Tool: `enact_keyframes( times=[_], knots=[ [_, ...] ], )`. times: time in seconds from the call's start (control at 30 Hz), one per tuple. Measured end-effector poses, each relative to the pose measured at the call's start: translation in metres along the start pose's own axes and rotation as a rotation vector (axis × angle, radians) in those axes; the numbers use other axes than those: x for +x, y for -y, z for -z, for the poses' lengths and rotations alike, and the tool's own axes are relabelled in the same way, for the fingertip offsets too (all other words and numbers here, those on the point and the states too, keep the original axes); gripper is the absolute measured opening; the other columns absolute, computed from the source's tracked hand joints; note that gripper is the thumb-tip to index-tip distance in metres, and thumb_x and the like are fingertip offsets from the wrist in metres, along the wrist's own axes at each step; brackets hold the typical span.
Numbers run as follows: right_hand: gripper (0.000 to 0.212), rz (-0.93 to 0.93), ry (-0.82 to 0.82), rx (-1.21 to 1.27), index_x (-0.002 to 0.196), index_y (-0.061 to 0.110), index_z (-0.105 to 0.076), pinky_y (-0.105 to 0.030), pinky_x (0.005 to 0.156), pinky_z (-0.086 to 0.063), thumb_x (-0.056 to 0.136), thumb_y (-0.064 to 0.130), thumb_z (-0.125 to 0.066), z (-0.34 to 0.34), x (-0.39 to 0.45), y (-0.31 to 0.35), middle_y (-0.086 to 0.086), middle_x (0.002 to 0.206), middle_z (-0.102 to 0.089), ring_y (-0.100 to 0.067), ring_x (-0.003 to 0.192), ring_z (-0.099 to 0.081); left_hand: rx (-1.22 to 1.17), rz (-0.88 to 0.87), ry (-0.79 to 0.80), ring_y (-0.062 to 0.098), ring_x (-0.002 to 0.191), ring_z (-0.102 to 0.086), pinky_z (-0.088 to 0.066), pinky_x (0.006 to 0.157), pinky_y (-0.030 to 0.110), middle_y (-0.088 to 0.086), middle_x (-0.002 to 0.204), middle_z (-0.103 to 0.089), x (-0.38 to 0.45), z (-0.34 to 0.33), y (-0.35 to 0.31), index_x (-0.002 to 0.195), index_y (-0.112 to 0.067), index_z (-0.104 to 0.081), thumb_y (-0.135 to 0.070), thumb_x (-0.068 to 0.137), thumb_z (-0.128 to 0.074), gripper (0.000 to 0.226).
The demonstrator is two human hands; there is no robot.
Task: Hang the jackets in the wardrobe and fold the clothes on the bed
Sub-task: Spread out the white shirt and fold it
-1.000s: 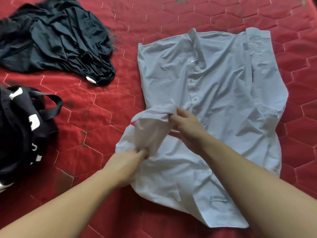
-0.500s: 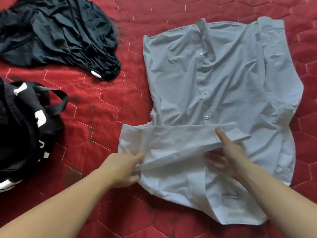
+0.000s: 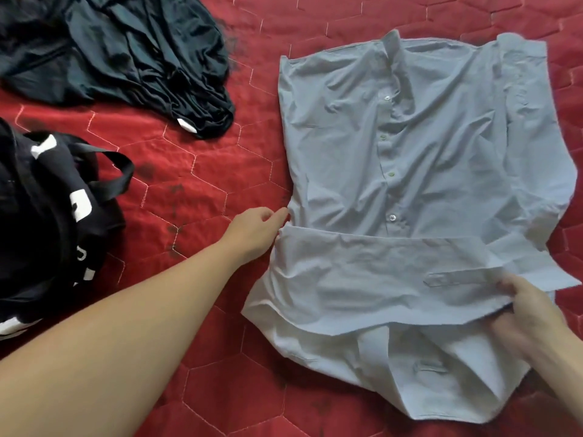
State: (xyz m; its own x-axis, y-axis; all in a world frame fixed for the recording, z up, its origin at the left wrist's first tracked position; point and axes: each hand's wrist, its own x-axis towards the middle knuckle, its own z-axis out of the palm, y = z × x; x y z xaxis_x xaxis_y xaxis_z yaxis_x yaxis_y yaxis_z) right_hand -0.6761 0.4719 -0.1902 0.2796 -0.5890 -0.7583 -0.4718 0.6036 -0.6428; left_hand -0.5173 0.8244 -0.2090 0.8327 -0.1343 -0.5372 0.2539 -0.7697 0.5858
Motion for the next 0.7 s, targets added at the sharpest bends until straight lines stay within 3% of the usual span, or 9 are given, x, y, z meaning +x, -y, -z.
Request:
enact_keyframes(
  times=[0.07, 0.13, 0.17, 0.3, 0.4, 0.47, 0.53, 0.6, 0.7],
  knots=[
    [0.042, 0.006, 0.073, 0.014, 0.132, 0.01, -0.057, -0.04, 0.101, -0.048, 0.094, 0.007, -0.039, -0.002, 0.001, 0.007, -0.01, 0.128, -0.062, -0.025, 0.117, -0.059, -0.121, -0.053, 0.102, 0.013, 0.076, -0.062, -0.043, 0.067, 0.027, -0.004, 0.084, -0.07, -0.007, 0.001, 0.004, 0.085, -0.021, -0.068, -0.045, 0.096, -0.047, 0.034],
    [0.038, -0.001, 0.185, -0.026, 0.112, 0.014, -0.07, -0.035, 0.081, -0.058, 0.094, 0.009, -0.037, -0.01, -0.001, 0.015, -0.004, 0.11, -0.071, -0.019, 0.098, -0.068, -0.174, -0.106, 0.207, 0.006, 0.075, -0.064, -0.043, 0.071, 0.022, -0.009, 0.1, -0.067, -0.01, 0.0, 0.006, 0.106, -0.035, -0.066, -0.032, 0.094, -0.049, 0.021],
    [0.039, 0.0, 0.239, -0.044, 0.099, 0.015, -0.074, -0.032, 0.07, -0.06, 0.092, 0.007, -0.037, -0.015, 0.0, 0.02, -0.002, 0.099, -0.073, -0.017, 0.088, -0.07, -0.124, -0.165, 0.239, 0.004, 0.077, -0.062, -0.043, 0.073, 0.019, -0.013, 0.111, -0.061, -0.01, 0.0, 0.007, 0.117, -0.039, -0.061, -0.027, 0.091, -0.048, 0.031],
    [0.045, 0.034, 0.437, -0.026, 0.088, 0.015, -0.076, -0.023, 0.061, -0.057, 0.091, 0.003, -0.032, -0.044, -0.003, 0.046, 0.006, 0.08, -0.074, -0.006, 0.067, -0.07, 0.432, -0.442, 0.231, 0.009, 0.101, -0.046, -0.043, 0.087, 0.029, -0.016, 0.135, -0.036, -0.003, 0.002, -0.001, 0.127, -0.051, -0.05, -0.012, 0.074, -0.05, 0.066],
    [0.046, 0.075, 0.468, -0.045, 0.085, 0.015, -0.076, -0.024, 0.061, -0.057, 0.087, 0.0, -0.032, -0.059, 0.006, 0.06, 0.004, 0.085, -0.074, -0.01, 0.069, -0.069, 0.859, -0.528, 0.161, 0.018, 0.103, -0.044, -0.04, 0.087, 0.037, -0.009, 0.12, -0.043, 0.007, 0.006, -0.011, 0.124, -0.055, -0.051, -0.031, 0.078, -0.054, 0.052],
    [0.038, 0.085, 0.361, -0.132, 0.088, 0.014, -0.067, -0.024, 0.054, -0.055, 0.084, -0.003, -0.034, -0.062, 0.015, 0.058, 0.0, 0.082, -0.066, -0.014, 0.061, -0.059, 0.929, -0.484, 0.14, 0.02, 0.099, -0.046, -0.04, 0.085, 0.038, -0.007, 0.106, -0.047, 0.011, 0.01, -0.008, 0.112, -0.051, -0.059, -0.045, 0.081, -0.054, 0.032],
    [0.033, 0.053, 0.224, -0.283, 0.095, 0.013, -0.062, -0.032, 0.056, -0.055, 0.089, -0.004, -0.034, -0.058, 0.027, 0.043, -0.006, 0.087, -0.064, -0.017, 0.064, -0.061, 0.695, -0.342, 0.196, 0.018, 0.091, -0.053, -0.043, 0.081, 0.036, -0.009, 0.088, -0.052, 0.009, 0.019, -0.002, 0.089, -0.047, -0.065, -0.042, 0.081, -0.057, 0.012],
    [0.031, -0.011, 0.129, -0.408, 0.101, 0.013, -0.059, -0.035, 0.052, -0.054, 0.095, -0.002, -0.033, -0.051, 0.032, 0.026, -0.009, 0.093, -0.065, -0.022, 0.072, -0.065, 0.289, -0.18, 0.248, 0.01, 0.073, -0.056, -0.045, 0.07, 0.032, -0.009, 0.069, -0.058, 0.009, 0.025, 0.007, 0.069, -0.037, -0.068, -0.026, 0.08, -0.063, 0.017],
    [0.03, -0.029, 0.095, -0.369, 0.114, 0.013, -0.056, -0.038, 0.054, -0.053, 0.098, 0.003, -0.033, -0.05, 0.036, 0.025, -0.011, 0.1, -0.065, -0.024, 0.082, -0.064, 0.017, -0.019, 0.211, 0.012, 0.07, -0.054, -0.046, 0.071, 0.036, -0.002, 0.067, -0.068, 0.01, 0.026, 0.017, 0.071, -0.015, -0.073, -0.013, 0.082, -0.063, 0.015]
  ],
)
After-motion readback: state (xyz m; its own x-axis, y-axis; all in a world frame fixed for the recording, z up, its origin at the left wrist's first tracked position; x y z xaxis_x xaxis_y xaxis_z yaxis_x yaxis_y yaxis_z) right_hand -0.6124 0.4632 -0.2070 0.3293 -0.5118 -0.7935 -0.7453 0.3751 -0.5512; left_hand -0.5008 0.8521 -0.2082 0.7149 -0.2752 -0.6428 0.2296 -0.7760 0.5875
